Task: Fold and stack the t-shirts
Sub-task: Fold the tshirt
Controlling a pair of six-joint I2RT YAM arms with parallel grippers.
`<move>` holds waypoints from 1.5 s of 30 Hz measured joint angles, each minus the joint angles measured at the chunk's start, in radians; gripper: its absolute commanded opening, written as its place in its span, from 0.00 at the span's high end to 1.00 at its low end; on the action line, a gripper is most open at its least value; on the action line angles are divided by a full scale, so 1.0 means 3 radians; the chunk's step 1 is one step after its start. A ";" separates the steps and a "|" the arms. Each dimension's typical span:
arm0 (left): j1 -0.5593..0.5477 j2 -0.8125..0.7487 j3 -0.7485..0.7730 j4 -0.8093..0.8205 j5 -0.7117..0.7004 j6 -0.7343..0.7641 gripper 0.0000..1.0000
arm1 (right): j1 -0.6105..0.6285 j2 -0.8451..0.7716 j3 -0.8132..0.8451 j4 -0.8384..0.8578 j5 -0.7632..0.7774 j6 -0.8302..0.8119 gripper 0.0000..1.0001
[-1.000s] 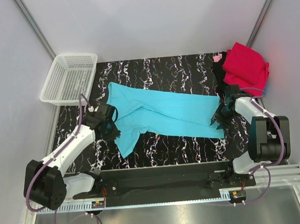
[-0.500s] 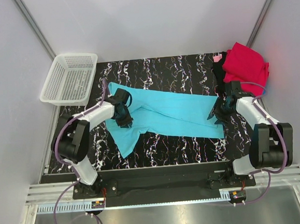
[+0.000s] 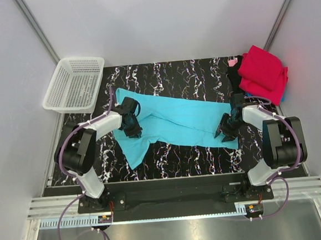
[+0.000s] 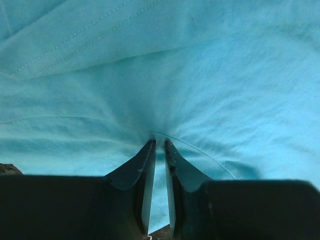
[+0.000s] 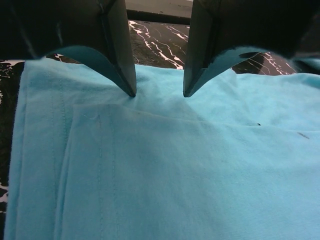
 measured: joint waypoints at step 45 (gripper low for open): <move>-0.0201 -0.1574 -0.0942 -0.0980 -0.0401 -0.0792 0.80 | 0.0064 -0.0366 0.0313 -0.0918 0.1174 0.0334 0.52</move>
